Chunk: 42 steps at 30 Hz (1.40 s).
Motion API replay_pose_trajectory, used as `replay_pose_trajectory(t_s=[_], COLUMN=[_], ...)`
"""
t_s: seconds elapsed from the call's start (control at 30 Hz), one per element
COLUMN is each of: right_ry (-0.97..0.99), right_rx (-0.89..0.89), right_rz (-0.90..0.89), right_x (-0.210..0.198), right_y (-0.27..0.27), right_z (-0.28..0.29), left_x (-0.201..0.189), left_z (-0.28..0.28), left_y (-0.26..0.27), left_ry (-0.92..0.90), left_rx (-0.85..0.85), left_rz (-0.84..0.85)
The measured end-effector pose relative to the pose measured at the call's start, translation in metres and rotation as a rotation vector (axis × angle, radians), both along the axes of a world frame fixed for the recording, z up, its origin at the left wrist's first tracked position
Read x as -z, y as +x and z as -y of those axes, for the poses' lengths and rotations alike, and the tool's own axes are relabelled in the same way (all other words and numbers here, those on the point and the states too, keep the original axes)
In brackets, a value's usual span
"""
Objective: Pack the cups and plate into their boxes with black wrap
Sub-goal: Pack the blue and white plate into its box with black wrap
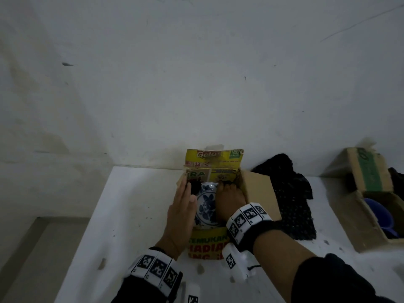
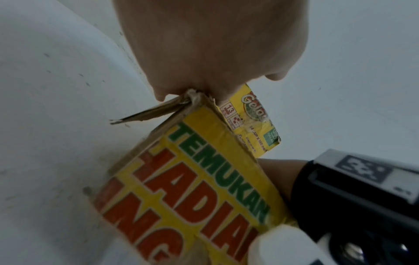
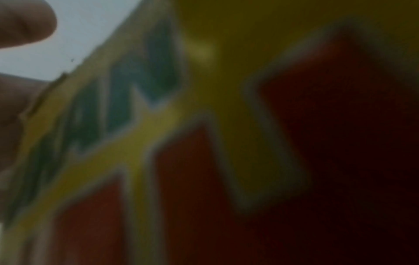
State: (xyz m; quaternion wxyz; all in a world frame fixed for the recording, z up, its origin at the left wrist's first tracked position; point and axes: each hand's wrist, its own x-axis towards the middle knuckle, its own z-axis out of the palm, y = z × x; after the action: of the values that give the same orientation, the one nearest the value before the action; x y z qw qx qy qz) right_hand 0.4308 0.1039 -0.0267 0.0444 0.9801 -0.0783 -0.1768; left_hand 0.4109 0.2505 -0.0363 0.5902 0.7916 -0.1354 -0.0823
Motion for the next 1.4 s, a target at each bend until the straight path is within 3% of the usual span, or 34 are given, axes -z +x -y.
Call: replay_pose_trajectory(t_s=[0.2,0.37,0.47,0.53,0.7,0.8,0.93,1.03,1.23,1.4], right_ry=[0.303,0.113,0.090,0.174,0.423,0.599,0.798,0.804,0.635,0.537], right_rx=[0.170,0.043,0.018,0.068,0.140,0.124,0.129,0.154,0.352,0.434], right_rz=[-0.157,0.046,-0.020,-0.111,-0.060,0.056,0.472,0.652,0.633,0.564], right_x=[-0.008,-0.011,-0.003,0.001,-0.010,-0.026,-0.053,-0.064,-0.058,-0.037], right_y=[0.014,-0.001,-0.007,-0.005,0.003,-0.001,-0.024,-0.040,-0.067,-0.078], right_z=[0.005,-0.010,-0.012,-0.006,0.004,0.014,0.038,0.075,0.165,0.215], left_x=[0.003,-0.003,-0.001,0.000,-0.005,-0.018,-0.034,-0.048,-0.079,-0.076], left_z=[-0.002,-0.001,-0.001,0.000,-0.001,-0.001,0.009,0.030,0.122,0.193], left_y=[0.000,-0.002,-0.002,-0.001,-0.001,-0.001,-0.011,-0.017,-0.027,-0.015], left_ry=[0.069,0.063,0.056,0.083,0.177,0.427,0.626,0.535,0.315,0.453], left_rx=[-0.001,-0.003,-0.002,-0.006,-0.034,0.019,-0.073,-0.155,0.068,0.225], left_rz=[0.053,-0.028,-0.029,-0.021,-0.044,-0.092,0.125,0.427,0.658,0.666])
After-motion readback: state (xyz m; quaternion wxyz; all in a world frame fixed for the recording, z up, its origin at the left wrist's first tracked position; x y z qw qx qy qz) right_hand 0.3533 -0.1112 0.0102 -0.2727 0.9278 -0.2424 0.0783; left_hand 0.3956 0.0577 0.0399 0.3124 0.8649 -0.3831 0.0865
